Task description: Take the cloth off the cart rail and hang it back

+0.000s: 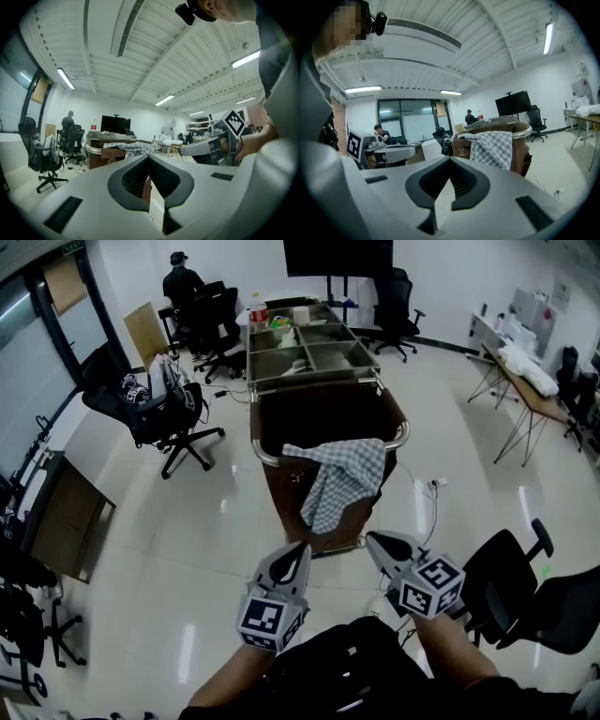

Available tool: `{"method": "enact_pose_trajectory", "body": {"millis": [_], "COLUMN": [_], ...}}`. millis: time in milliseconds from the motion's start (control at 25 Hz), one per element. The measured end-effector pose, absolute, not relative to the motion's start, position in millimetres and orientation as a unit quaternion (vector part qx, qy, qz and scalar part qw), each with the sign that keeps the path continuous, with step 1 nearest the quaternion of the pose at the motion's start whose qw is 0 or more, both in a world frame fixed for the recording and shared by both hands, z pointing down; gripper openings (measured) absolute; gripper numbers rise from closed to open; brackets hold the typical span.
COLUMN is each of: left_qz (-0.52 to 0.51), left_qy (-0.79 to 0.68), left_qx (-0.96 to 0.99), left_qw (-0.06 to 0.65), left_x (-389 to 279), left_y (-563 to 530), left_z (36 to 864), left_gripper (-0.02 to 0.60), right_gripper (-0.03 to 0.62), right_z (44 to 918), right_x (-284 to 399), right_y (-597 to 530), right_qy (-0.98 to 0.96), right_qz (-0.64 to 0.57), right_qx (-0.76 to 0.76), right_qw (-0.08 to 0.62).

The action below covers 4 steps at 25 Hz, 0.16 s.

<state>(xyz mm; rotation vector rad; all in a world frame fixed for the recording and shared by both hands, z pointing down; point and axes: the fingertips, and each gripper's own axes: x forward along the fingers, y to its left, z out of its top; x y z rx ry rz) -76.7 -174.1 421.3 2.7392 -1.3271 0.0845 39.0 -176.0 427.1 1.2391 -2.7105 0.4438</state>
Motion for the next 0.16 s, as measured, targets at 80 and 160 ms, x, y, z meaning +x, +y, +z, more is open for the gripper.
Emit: {"method": "enact_pose_trajectory", "body": {"millis": [80,160], "left_qz": [0.029,0.03], "left_qy": [-0.436,-0.436], "left_qx": [0.898,0.898], "left_qw": [0.05,0.055], "left_x": [-78.7,-80.4], "left_y": [-175.0,-174.9], "left_z": [422.3,423.1], "left_gripper": [0.0,0.0], "right_gripper": [0.008,0.008], "right_z": [427.2,427.7], "right_x": [36.2,32.5], "right_y": [-177.7,-178.7], "right_qy": [-0.899,-0.9], "right_qz": [0.147,0.147], "right_qx": [0.408,0.404], "right_qw": [0.066,0.068]}}
